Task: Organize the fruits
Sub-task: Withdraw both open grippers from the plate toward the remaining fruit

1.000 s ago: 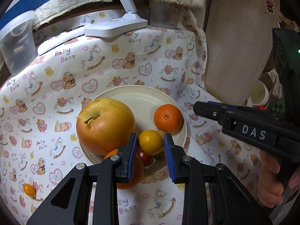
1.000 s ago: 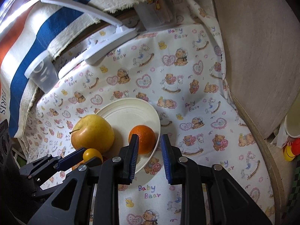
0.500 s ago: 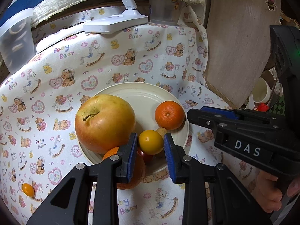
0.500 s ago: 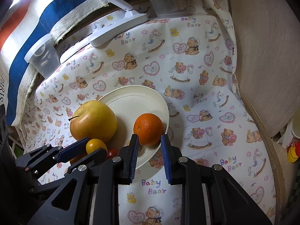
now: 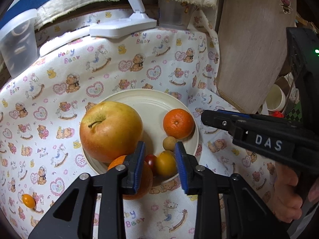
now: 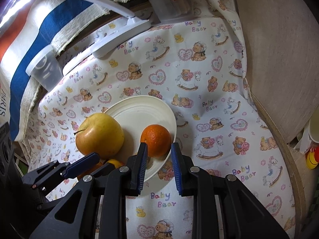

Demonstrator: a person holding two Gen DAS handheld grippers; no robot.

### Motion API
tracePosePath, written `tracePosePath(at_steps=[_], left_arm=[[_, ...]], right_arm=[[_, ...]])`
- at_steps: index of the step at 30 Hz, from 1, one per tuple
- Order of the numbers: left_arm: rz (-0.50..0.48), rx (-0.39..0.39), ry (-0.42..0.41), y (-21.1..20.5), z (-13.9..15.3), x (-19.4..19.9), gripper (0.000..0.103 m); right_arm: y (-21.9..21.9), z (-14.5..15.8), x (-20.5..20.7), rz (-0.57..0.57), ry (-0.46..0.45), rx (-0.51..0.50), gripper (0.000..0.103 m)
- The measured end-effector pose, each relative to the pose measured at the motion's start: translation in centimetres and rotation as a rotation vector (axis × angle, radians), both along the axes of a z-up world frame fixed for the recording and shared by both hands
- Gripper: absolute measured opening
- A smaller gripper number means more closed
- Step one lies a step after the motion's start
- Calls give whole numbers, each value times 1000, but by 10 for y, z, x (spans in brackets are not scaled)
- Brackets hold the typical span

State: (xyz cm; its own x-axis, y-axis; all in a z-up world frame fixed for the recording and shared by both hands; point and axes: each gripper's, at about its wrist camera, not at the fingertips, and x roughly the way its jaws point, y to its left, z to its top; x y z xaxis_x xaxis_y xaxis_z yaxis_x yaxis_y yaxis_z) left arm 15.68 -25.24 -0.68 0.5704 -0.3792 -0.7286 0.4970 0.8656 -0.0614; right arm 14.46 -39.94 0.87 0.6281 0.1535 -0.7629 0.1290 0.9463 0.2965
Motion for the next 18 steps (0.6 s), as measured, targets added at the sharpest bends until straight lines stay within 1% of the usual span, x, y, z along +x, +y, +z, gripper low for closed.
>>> tracePosePath(at_steps=[2,6,9,12,13,14,18], left_arm=[[10,2,-25,4,5,-3,37],[23,-23,-60,16,19,-10,38],[42,-36,-105,30,31,-19,42],[65,-33,-166,45,44,-31,45],[78,-25,-188,50,48,-35,45],[98,-10,-213,55,51,-40,45],[133,22,-290,75,63,-56,46]], right_arm=[[-1,0,0,-1,-2,5,25],[0,2,-1,9,-16,21,25],[4,6,-4,21,-42,22,25],[11,13,-11,21,-75,-14,25],[17,19,-17,7,-104,-60,25],[20,25,-21,8,-130,-82,25],[37,41,-36,58,-214,-100,25]])
